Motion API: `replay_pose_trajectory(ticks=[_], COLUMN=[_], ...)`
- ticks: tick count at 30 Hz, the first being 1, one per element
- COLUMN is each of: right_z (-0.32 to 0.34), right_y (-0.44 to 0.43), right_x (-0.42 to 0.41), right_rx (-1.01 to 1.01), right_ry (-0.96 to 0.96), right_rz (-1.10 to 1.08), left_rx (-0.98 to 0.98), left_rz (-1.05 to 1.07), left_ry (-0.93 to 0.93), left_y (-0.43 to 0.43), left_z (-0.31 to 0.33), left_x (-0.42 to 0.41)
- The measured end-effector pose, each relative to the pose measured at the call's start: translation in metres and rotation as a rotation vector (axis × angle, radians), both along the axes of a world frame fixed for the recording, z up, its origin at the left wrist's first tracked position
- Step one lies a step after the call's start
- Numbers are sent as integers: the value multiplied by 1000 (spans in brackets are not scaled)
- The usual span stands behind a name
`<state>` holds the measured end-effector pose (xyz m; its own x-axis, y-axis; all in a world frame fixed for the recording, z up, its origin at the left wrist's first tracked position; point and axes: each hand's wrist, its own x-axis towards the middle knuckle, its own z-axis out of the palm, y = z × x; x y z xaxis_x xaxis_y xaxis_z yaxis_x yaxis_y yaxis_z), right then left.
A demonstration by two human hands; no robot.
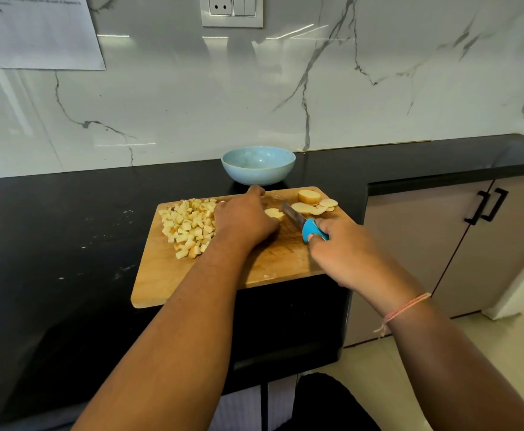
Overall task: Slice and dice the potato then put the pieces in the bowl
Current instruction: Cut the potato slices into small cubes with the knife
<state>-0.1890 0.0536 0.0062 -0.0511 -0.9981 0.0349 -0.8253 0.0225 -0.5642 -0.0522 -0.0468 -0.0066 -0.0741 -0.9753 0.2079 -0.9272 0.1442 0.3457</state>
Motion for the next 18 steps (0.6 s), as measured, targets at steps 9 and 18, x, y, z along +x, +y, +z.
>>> replay_pose_trajectory(ticks=[9,18], right_z=[-2,10], right_y=[3,4], right_x=[14,9], right_rx=[-9,-20], right_ry=[74,67], right_rz=[-15,0], left_rx=[-18,40], left_rz=[-28,-17], left_ry=[82,-11], left_y=[-2,-1], left_z=[-3,1], left_x=[-2,-5])
